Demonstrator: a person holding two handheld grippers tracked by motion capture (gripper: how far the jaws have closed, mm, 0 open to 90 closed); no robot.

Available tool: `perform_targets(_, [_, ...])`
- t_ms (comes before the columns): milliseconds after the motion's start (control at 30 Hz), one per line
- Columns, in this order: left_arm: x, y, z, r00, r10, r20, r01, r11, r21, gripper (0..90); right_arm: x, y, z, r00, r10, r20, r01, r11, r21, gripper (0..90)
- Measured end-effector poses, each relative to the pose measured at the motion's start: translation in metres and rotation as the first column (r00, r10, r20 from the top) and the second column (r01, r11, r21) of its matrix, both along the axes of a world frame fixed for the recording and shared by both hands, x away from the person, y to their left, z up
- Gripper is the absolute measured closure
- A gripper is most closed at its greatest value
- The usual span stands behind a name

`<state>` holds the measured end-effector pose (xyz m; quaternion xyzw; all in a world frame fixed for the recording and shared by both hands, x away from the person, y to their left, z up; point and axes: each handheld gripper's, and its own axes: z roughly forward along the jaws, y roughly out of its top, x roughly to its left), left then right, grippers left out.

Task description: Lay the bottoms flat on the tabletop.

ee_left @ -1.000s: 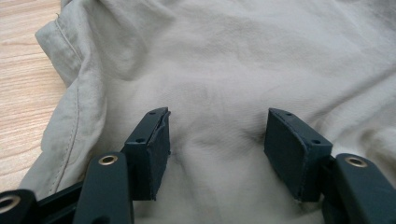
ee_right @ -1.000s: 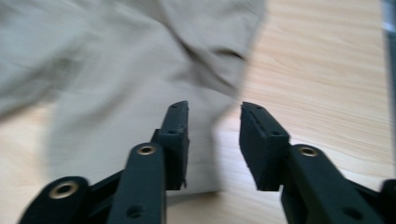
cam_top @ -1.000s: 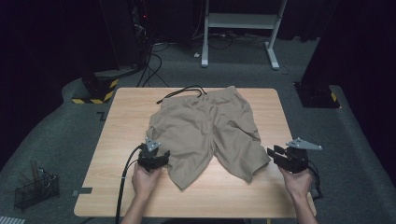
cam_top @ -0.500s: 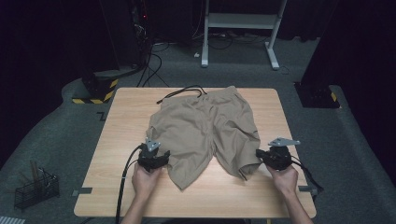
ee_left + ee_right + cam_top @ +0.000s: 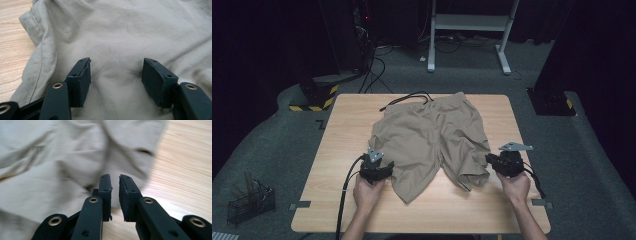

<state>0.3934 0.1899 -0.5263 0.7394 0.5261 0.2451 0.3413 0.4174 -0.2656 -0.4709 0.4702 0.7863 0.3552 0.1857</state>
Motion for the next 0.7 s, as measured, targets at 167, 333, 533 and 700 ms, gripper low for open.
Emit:
perform_targets(167, [0.000,0.000,0.000,1.0000,-0.001,0.000,0.001,1.0000,0.000,40.1,0.011,0.001,-0.017,0.9976,-0.054,-0.043,0.052,0.998,-0.041,68.6])
perform_targets(333, [0.000,0.000,0.000,1.0000,0.000,0.002,0.000,1.0000,0.005,40.1,0.020,0.020,-0.038,0.9949,-0.068,-0.075,0.066,0.997,-0.033,62.7])
perform_targets(533, [0.000,-0.001,0.000,0.9999,0.010,0.002,-0.010,0.9999,0.009,39.6,0.018,0.022,-0.034,0.9989,-0.039,-0.025,0.035,0.986,-0.162,87.9])
perform_targets(700, [0.000,-0.001,0.000,0.9999,0.012,0.001,-0.012,0.9999,0.009,39.6,0.004,-0.016,-0.005,0.9941,-0.100,0.044,0.105,0.984,-0.145,87.6])
